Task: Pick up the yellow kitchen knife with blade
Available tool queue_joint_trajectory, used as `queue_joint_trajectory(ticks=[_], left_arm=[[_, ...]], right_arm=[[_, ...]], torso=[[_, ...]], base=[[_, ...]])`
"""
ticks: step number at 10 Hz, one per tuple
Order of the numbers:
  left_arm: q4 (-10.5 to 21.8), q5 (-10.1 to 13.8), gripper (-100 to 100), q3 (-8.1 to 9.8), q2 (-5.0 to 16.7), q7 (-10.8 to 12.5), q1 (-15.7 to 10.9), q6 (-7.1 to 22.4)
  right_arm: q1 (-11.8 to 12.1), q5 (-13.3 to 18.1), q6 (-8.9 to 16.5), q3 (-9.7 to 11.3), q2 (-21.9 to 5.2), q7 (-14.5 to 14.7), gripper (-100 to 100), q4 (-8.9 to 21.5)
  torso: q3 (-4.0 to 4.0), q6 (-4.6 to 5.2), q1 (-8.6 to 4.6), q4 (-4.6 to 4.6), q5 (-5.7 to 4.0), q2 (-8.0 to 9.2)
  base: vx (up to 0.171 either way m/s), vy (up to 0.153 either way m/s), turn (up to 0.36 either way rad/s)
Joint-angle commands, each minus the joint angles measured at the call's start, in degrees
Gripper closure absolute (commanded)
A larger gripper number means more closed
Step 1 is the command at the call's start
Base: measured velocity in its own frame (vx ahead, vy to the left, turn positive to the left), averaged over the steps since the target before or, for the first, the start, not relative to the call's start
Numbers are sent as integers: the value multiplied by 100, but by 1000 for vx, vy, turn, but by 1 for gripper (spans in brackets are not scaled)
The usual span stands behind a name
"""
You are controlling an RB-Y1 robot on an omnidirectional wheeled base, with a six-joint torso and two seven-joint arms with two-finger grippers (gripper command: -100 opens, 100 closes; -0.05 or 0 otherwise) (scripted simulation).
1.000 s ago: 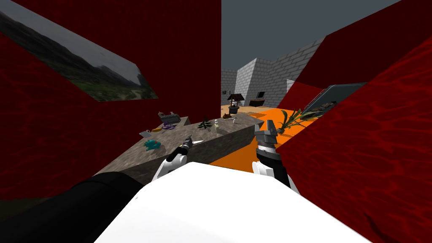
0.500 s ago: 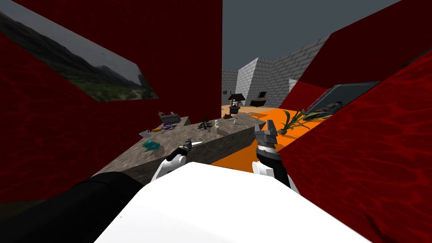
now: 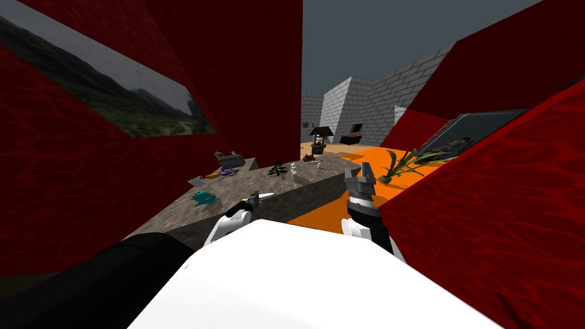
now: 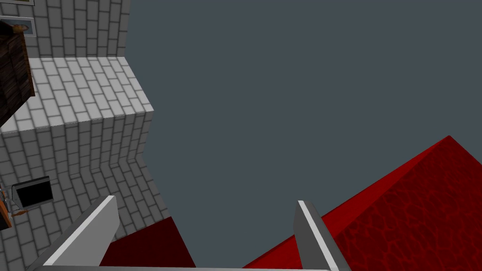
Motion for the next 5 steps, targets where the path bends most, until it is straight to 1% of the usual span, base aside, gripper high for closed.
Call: queue_joint_trajectory(ticks=[1, 3, 4, 5], left_arm=[[-12, 37, -100, 31, -27, -20, 38, 247], [11, 65, -100, 61, -70, -37, 45, 444], [-8, 53, -100, 45, -62, -32, 60, 367], [-10, 56, 0, 46, -65, -35, 66, 386]], right_arm=[[0, 0, 0, 0, 0, 0, 0, 0], [0, 0, 0, 0, 0, 0, 0, 0], [0, 0, 0, 0, 0, 0, 0, 0], [0, 0, 0, 0, 0, 0, 0, 0]], torso=[[0, 0, 0, 0, 0, 0], [0, 0, 1, 0, 0, 0], [1, 0, 0, 0, 0, 2], [3, 1, 0, 1, 0, 7]], base=[[39, -4, 22], [31, -2, 19], [12, -3, 5], [0, 0, 0]])
